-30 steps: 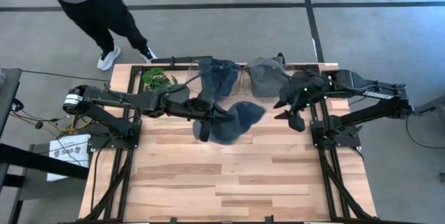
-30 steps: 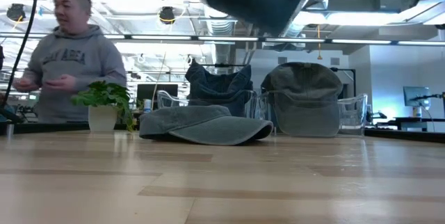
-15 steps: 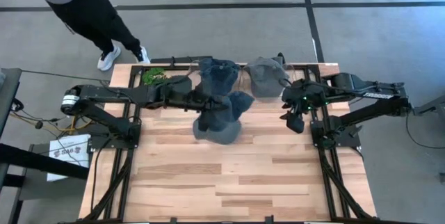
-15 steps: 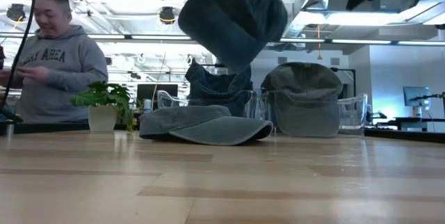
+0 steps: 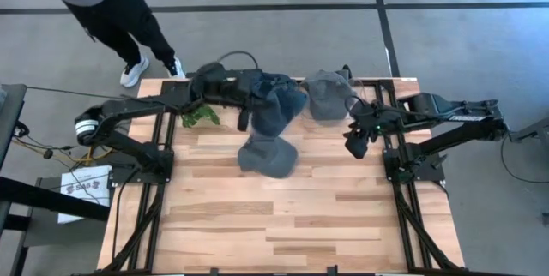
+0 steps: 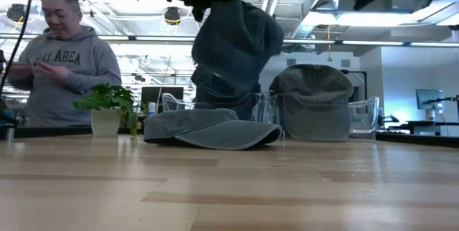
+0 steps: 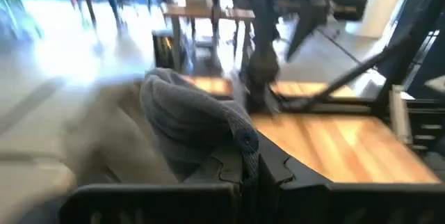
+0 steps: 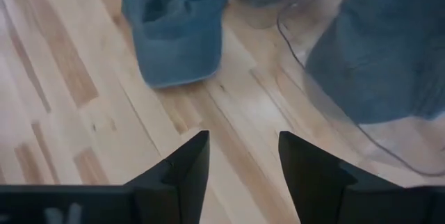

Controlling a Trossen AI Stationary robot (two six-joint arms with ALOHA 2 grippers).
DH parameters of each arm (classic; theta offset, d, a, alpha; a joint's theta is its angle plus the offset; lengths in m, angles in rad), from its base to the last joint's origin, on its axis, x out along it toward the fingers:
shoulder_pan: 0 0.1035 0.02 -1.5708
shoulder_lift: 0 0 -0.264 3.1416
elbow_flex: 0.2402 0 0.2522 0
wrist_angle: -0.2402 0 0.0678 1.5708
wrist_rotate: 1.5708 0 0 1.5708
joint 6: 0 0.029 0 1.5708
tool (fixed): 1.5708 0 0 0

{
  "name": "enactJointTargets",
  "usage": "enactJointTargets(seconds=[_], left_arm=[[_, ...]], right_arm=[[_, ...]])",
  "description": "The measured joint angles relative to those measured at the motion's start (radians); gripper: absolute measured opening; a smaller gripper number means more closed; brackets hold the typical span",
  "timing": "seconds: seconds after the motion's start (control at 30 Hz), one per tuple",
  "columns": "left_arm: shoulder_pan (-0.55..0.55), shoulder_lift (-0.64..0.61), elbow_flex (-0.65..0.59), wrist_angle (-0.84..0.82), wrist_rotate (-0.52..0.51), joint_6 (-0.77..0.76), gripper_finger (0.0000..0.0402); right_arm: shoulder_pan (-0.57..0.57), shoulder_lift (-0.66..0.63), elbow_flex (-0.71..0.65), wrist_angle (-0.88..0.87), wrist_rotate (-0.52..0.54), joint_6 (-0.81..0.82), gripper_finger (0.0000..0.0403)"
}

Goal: Pick & Place hat
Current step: Put the blue cap into the left transparent bin

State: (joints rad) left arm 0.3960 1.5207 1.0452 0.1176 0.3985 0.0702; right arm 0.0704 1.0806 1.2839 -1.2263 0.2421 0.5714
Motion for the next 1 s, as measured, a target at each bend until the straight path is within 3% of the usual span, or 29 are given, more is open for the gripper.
enactJointTargets(seconds=[0.17,0.37,0.57,1.0], left_arm=[[0.133,0.003,-0.037,0.031,0.143,0.123,0.0002],[0.240,0.003,-0.122,0.143,0.208,0.201,0.0002],[0.276,0.003,-0.187,0.290,0.183,0.291,0.0002],[0.267,0.002,-0.289,0.369,0.188,0.495,0.0002]], right_arm=[[0.000,0.000,0.000,0.015,0.058,0.103,0.0159],[0.000,0.006,0.000,0.043,0.125,0.190,0.0161],[-0.001,0.028,0.000,0.061,0.133,0.226,0.0159],[-0.001,0.132,0.000,0.064,0.151,0.307,0.0157]])
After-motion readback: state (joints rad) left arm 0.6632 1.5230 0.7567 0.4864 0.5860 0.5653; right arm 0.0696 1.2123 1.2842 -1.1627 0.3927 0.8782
